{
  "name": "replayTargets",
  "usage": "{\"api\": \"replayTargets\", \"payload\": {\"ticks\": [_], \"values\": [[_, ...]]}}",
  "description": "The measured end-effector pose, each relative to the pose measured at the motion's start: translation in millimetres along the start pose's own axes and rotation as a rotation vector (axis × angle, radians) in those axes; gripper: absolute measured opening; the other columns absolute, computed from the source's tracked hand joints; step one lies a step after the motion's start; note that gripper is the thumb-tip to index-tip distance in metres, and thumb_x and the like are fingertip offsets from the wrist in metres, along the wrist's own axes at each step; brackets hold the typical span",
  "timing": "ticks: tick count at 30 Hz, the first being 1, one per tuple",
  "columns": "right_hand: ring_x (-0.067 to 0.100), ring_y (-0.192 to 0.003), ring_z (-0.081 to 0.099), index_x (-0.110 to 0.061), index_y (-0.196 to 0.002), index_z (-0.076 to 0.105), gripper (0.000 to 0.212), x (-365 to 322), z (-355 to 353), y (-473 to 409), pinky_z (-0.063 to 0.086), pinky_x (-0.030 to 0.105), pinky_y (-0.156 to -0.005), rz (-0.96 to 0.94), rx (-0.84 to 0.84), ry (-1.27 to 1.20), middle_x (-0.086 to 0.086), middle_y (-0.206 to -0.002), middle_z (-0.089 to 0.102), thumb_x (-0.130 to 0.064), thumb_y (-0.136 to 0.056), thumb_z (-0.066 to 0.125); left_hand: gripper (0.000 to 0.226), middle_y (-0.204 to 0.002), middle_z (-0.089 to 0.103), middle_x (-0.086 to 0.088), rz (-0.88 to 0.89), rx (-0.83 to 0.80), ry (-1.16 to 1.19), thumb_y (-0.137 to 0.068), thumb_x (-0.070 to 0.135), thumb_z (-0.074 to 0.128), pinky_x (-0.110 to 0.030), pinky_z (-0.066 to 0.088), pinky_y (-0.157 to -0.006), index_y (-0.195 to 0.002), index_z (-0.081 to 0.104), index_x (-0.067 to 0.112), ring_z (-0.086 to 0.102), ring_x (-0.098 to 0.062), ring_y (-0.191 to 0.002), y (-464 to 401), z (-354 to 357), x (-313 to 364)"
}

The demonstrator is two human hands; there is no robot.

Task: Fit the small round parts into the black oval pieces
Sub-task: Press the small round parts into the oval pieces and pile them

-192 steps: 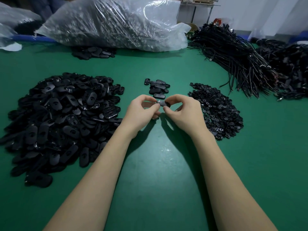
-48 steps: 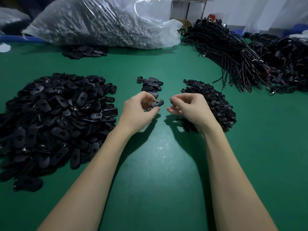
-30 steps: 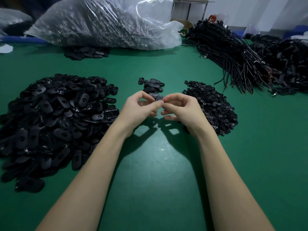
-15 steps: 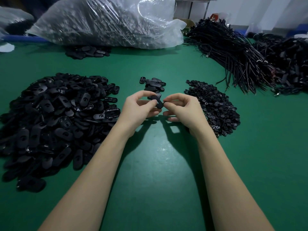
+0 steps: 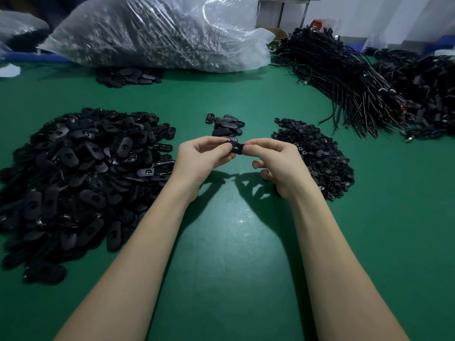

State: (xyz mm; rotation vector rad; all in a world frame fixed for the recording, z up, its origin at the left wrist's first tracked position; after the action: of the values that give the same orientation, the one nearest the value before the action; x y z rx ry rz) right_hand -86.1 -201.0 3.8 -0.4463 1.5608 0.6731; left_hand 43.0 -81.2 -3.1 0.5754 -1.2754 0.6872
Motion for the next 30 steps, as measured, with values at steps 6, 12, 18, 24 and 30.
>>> {"api": "replayTargets", "payload": {"ticks": [6,12,18,24,30], "values": [[0.006,-0.048,0.050,-0.020,-0.075,0.078,0.012,-5,-1,1,0.036,0.017,-0.042,-0.053,0.063,0.055,0.001,-0.069,0.071,-0.012,-0.083,0.082,0.010,-0.097,0.078,-0.013,-0.023,-0.045,0.058,-0.086,0.000,0.074,-0.023,0.059,-0.083,-0.095,0.075,0.005,0.076,-0.027,-0.091,-1,3,-3],[0.004,-0.046,0.048,-0.022,-0.070,0.078,0.014,-9,-1,2,0.038,0.017,-0.043,-0.078,0.095,0.126,-0.005,-0.062,0.068,-0.014,-0.081,0.081,0.011,-0.098,0.078,-0.015,-0.046,-0.065,0.096,-0.086,-0.003,0.073,-0.027,0.059,-0.087,-0.095,0.074,0.002,0.076,-0.030,-0.095,-1,5,-4],[0.002,-0.044,0.048,-0.022,-0.072,0.078,0.011,-9,0,2,0.037,0.016,-0.043,-0.091,0.109,0.138,-0.013,-0.055,0.065,-0.016,-0.081,0.082,0.012,-0.097,0.077,-0.015,-0.031,-0.091,0.052,-0.086,-0.004,0.072,-0.027,0.058,-0.088,-0.097,0.072,0.001,0.076,-0.030,-0.095,0,7,-3],[-0.001,-0.044,0.050,-0.024,-0.071,0.078,0.014,-8,2,1,0.037,0.012,-0.043,-0.082,0.079,0.174,-0.011,-0.060,0.069,-0.016,-0.082,0.083,0.012,-0.093,0.078,-0.012,-0.016,-0.100,-0.050,-0.087,-0.004,0.071,-0.027,0.058,-0.090,-0.095,0.074,0.006,0.076,-0.026,-0.092,0,6,-4],[0.008,-0.056,0.065,-0.019,-0.089,0.075,0.016,3,6,2,0.050,0.016,-0.050,0.050,-0.047,0.008,-0.004,-0.073,0.075,-0.012,-0.081,0.087,0.010,-0.091,0.078,-0.011,-0.057,-0.126,0.007,-0.090,-0.005,0.066,-0.024,0.058,-0.085,-0.092,0.072,0.004,0.076,-0.025,-0.089,0,7,-8]]}}
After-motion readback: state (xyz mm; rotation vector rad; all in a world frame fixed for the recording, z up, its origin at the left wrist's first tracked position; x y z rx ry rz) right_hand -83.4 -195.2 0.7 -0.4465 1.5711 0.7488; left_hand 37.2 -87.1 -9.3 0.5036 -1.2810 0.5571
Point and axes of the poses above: each hand's wrist, its own y-axis away from the middle knuckle, its own z-axis out of the palm, x = y × z, the point moved 9 cm from there along -y, towards the middle knuckle
